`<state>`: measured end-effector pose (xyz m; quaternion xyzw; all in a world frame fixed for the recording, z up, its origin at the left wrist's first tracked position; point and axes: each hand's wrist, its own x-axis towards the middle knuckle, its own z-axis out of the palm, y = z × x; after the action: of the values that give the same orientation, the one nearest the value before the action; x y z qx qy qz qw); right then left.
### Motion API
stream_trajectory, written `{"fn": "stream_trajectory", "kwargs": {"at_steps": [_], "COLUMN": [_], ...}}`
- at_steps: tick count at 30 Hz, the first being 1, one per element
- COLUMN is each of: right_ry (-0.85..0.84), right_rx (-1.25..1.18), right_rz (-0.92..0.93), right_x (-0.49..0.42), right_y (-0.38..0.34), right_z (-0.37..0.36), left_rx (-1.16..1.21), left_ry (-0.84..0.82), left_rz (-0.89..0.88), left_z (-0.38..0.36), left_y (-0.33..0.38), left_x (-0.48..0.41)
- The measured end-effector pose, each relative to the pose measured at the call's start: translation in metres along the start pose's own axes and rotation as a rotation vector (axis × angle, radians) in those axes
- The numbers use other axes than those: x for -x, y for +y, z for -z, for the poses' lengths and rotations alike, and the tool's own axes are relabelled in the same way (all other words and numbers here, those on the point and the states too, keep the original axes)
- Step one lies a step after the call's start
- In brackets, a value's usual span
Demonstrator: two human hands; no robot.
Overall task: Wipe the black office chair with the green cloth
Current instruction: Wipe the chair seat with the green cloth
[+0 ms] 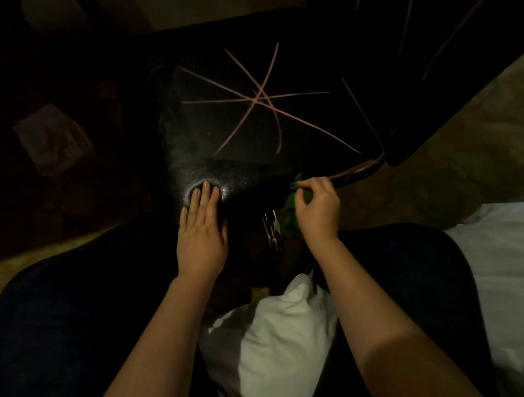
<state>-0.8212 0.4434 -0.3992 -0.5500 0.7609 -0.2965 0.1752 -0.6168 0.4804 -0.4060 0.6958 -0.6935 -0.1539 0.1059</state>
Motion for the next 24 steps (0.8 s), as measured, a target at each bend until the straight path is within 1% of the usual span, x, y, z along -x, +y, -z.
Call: {"fn": "stream_trajectory", "kwargs": {"at_steps": [3,6,10,14,16,20,24], "right_ry": [0.112,0.175,0.206,0.177,0.125,0.017,-0.035], "right_rx": [-0.056,-0.118,-0.187,-0.373,-0.356,-0.301,-0.275], "right_rz": [-0.119,-0.186,-0.238,-0.354,-0.312,-0.165,-0.06], "right_x": [-0.011,-0.015,-0.014,-0.011,-0.004,0.014,0.031], "right_y": [0.012,0.015,0.013,0.008,0.001,-0.017,-0.035], "right_z": [0.009,0.01,0.006,0.001,-0.004,-0.019,-0.033], "left_rx": [0.007,0.018,0.037,0.037,0.046,0.05,0.04], "left_ry": [0.005,0.009,0.005,0.001,0.006,0.005,-0.002], "left_rz": [0.002,0.004,0.005,0.025,0.029,0.033,0.04], "left_z": [0.0,0.001,0.001,0.001,0.001,0.001,0.001], "left_y": [0.001,0.001,0.003,0.005,0.006,0.007,0.006], "left_x": [0.0,0.001,0.0,0.0,0.0,0.0,-0.001]}}
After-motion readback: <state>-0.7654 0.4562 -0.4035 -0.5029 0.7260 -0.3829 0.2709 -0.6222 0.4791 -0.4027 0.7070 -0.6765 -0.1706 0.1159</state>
